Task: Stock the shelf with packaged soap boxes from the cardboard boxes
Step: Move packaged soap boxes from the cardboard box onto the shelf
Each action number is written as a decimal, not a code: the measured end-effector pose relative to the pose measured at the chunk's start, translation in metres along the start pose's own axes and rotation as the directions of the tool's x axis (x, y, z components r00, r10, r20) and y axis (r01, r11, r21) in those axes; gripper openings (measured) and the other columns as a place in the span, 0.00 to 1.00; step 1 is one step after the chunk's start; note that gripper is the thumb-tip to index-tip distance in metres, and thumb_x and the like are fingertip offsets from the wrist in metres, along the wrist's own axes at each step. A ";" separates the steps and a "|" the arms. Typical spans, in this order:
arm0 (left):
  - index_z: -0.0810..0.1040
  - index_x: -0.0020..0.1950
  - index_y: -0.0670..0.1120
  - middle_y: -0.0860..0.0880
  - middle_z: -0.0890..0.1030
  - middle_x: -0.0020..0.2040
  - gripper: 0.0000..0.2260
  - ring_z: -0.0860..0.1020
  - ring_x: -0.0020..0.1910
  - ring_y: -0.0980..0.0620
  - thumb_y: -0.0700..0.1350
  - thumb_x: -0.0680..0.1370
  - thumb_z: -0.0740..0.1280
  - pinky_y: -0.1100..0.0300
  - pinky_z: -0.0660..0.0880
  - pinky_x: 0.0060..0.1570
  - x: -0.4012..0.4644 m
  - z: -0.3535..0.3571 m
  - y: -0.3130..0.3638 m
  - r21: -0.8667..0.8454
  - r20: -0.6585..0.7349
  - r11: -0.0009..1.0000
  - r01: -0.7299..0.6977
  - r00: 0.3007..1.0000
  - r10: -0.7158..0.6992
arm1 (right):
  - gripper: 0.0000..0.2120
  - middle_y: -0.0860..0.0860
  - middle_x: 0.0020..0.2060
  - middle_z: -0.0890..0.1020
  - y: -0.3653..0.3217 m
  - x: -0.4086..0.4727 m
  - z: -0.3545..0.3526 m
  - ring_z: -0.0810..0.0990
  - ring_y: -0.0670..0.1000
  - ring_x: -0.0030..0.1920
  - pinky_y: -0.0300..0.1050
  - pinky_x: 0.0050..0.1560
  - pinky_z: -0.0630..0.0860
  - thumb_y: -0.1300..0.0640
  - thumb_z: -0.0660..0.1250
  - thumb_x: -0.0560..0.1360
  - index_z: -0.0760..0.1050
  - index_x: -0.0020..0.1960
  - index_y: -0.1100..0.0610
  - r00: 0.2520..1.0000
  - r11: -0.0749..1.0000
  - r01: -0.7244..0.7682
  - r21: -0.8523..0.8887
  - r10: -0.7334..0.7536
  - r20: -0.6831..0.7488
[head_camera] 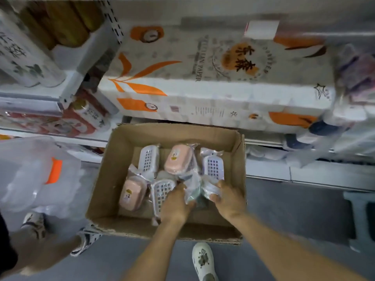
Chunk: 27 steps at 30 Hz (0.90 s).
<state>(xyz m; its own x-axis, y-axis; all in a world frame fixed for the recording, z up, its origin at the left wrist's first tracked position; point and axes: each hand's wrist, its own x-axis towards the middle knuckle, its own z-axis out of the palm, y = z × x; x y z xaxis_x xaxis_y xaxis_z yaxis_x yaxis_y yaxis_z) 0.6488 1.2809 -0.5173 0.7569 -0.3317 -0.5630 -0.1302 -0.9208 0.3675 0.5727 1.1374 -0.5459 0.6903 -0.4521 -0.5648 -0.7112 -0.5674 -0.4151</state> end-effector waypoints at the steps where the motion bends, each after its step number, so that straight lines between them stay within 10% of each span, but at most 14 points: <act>1: 0.70 0.68 0.50 0.48 0.78 0.63 0.24 0.77 0.62 0.48 0.54 0.76 0.71 0.56 0.72 0.58 0.006 0.007 -0.001 0.023 0.009 1.000 0.004 1.000 -0.004 | 0.18 0.54 0.64 0.75 0.002 0.004 0.006 0.75 0.59 0.61 0.51 0.58 0.74 0.49 0.63 0.78 0.68 0.66 0.53 1.000 1.000 -0.017 -0.001 0.017 0.008; 9: 0.66 0.71 0.53 0.50 0.75 0.67 0.33 0.74 0.64 0.48 0.55 0.70 0.76 0.52 0.73 0.61 0.014 0.007 0.004 0.060 0.148 0.997 -0.050 0.988 0.041 | 0.21 0.53 0.62 0.74 0.001 0.001 -0.006 0.74 0.56 0.61 0.52 0.60 0.75 0.50 0.67 0.74 0.70 0.65 0.52 0.993 0.999 -0.026 0.018 0.024 0.114; 14: 0.64 0.74 0.52 0.48 0.73 0.69 0.31 0.71 0.67 0.49 0.59 0.75 0.69 0.54 0.71 0.62 -0.029 -0.045 0.031 0.175 -0.046 0.943 -0.284 0.954 0.296 | 0.22 0.51 0.61 0.76 -0.007 -0.040 -0.077 0.76 0.52 0.59 0.50 0.59 0.76 0.50 0.66 0.77 0.68 0.69 0.51 0.987 0.989 0.138 0.056 -0.142 0.073; 19: 0.66 0.75 0.51 0.51 0.73 0.70 0.32 0.68 0.70 0.49 0.65 0.75 0.63 0.50 0.68 0.67 -0.107 -0.080 0.103 0.230 -0.309 0.864 -0.449 0.808 0.502 | 0.25 0.49 0.68 0.72 0.018 -0.121 -0.170 0.70 0.53 0.66 0.50 0.60 0.72 0.46 0.62 0.78 0.63 0.73 0.48 0.895 0.929 0.347 -0.129 -0.369 -0.250; 27: 0.73 0.69 0.46 0.48 0.79 0.60 0.29 0.76 0.59 0.47 0.65 0.76 0.59 0.49 0.74 0.58 -0.267 -0.047 0.256 0.343 -0.557 0.674 -0.654 0.436 0.707 | 0.23 0.47 0.63 0.76 0.147 -0.288 -0.294 0.75 0.51 0.61 0.50 0.54 0.76 0.46 0.64 0.76 0.69 0.70 0.51 0.540 0.881 0.426 -0.207 -0.431 -0.723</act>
<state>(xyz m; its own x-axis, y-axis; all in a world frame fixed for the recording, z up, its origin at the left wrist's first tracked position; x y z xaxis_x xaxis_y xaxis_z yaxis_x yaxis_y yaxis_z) 0.4433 1.1434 -0.2375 0.5948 -0.6816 0.4262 -0.8027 -0.4742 0.3617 0.3086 0.9822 -0.2342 0.7751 -0.4973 0.3898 -0.3046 -0.8346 -0.4590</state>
